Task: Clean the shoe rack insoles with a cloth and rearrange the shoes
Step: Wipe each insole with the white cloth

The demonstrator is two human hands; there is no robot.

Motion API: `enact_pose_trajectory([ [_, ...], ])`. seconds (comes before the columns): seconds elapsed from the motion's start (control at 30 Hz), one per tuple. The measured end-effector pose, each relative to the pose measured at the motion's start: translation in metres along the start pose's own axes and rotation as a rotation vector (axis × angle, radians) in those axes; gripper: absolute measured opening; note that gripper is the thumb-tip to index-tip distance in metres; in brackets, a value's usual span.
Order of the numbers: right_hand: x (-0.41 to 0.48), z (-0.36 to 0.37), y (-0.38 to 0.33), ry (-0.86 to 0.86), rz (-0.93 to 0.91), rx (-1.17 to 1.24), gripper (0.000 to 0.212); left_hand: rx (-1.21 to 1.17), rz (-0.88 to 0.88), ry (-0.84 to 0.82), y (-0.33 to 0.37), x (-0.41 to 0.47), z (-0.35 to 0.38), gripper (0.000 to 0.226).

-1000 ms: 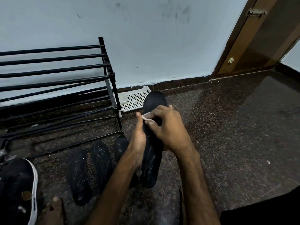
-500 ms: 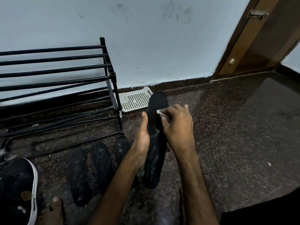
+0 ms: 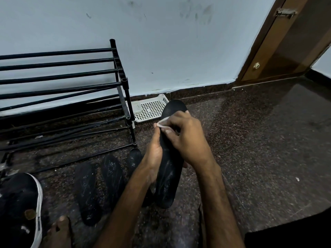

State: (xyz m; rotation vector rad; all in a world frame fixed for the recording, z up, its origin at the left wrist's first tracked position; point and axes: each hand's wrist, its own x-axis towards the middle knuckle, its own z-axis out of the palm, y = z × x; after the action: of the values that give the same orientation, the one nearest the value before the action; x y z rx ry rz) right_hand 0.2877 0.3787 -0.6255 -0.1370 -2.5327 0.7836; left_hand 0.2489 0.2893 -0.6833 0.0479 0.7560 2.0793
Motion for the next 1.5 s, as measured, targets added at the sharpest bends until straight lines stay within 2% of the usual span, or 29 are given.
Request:
enact_pose_trajectory([
  [0.07, -0.004, -0.008, 0.008, -0.082, 0.012, -0.007, 0.015, 0.058, -0.021, -0.023, 0.001, 0.001, -0.006, 0.079],
  [0.23, 0.002, -0.009, 0.013, 0.153, 0.106, -0.166, 0.018, 0.283, -0.066, -0.078, -0.002, -0.002, -0.008, 0.089],
  [0.33, 0.003, -0.006, 0.004, 0.008, 0.018, -0.045, 0.016, 0.223, -0.053, -0.072, -0.001, 0.000, -0.011, 0.083],
  [0.43, -0.006, -0.013, 0.011, -0.121, 0.047, -0.024, 0.014, 0.216, -0.068, -0.100, 0.003, -0.002, -0.014, 0.085],
  [0.57, -0.009, -0.019, 0.031, 0.083, 0.173, -0.186, 0.015, 0.316, -0.058, -0.146, 0.004, -0.004, -0.011, 0.089],
  [0.6, -0.007, -0.018, 0.032, 0.081, 0.166, -0.174, 0.014, 0.317, -0.062, -0.147, 0.004, -0.005, -0.010, 0.088],
  [0.7, -0.011, -0.017, 0.029, -0.131, 0.132, -0.047, 0.012, 0.330, -0.068, -0.124, 0.006, -0.003, -0.012, 0.090],
  [0.77, -0.015, -0.018, 0.033, -0.174, 0.157, -0.028, 0.011, 0.373, -0.055, -0.100, 0.005, -0.001, -0.015, 0.088],
  [0.9, -0.008, -0.018, 0.036, 0.129, 0.204, -0.162, 0.015, 0.410, -0.110, -0.085, 0.000, -0.004, -0.008, 0.080],
  [0.97, -0.001, -0.016, 0.027, 0.207, 0.162, -0.195, 0.018, 0.390, -0.128, -0.106, 0.000, -0.006, -0.004, 0.077],
  [1.0, 0.000, -0.014, 0.023, 0.168, 0.109, -0.155, 0.017, 0.365, -0.122, -0.116, 0.002, -0.006, -0.005, 0.076],
  [1.07, -0.003, -0.016, 0.018, -0.049, 0.058, -0.015, 0.014, 0.318, -0.106, -0.129, 0.007, -0.006, -0.008, 0.076],
  [1.13, -0.009, -0.021, 0.023, -0.227, 0.124, 0.028, 0.012, 0.325, -0.093, -0.119, 0.010, -0.004, -0.014, 0.077],
  [1.17, -0.010, -0.023, 0.028, -0.199, 0.156, -0.002, 0.011, 0.349, -0.088, -0.114, 0.010, -0.003, -0.017, 0.078],
  [1.27, -0.003, -0.023, 0.039, 0.087, 0.196, -0.155, 0.014, 0.404, -0.120, -0.161, 0.006, -0.003, -0.017, 0.079],
  [1.33, 0.005, -0.020, 0.032, 0.198, 0.191, -0.197, 0.020, 0.408, -0.161, -0.202, 0.004, -0.003, -0.014, 0.080],
  [1.4, 0.007, -0.018, 0.022, 0.138, 0.109, -0.128, 0.018, 0.370, -0.170, -0.192, 0.005, -0.003, -0.014, 0.081],
  [1.5, -0.007, -0.024, 0.021, -0.172, 0.127, 0.021, 0.012, 0.368, -0.140, -0.150, 0.008, -0.001, -0.018, 0.080],
])
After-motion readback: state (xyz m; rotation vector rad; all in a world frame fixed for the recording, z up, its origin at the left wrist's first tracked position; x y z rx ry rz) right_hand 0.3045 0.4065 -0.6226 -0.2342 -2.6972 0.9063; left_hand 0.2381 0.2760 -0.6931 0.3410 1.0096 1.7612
